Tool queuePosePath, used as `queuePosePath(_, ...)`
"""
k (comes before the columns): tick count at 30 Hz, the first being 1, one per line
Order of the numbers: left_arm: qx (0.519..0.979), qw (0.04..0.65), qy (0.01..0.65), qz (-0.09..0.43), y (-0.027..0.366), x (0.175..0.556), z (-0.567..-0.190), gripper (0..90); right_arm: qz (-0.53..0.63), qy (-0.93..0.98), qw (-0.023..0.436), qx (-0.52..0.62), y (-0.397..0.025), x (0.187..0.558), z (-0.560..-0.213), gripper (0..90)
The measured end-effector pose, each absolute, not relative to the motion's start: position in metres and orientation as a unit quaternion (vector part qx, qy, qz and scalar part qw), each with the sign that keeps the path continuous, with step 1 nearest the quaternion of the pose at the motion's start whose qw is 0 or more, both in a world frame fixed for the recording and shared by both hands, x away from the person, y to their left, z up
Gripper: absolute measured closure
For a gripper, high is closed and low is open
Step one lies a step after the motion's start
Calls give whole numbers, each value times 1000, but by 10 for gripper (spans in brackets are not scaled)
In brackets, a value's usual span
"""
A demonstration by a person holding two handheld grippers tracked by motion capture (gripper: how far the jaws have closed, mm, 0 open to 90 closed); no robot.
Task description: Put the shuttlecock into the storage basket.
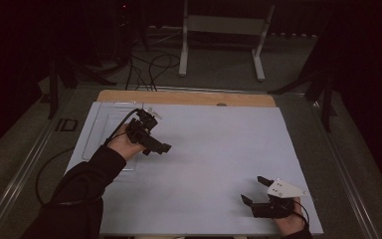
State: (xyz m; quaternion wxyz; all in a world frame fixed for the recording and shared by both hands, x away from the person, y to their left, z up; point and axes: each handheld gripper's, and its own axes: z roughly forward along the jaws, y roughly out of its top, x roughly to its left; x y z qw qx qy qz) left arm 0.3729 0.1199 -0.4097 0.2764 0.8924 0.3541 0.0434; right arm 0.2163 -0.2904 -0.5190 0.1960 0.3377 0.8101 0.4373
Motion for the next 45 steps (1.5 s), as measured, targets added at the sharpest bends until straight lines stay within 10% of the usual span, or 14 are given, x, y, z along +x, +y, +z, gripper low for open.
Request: queuePosePath(45,921,304,242,-7,93,318,-458,0,438,812,195,333,-289,216,-518,129)
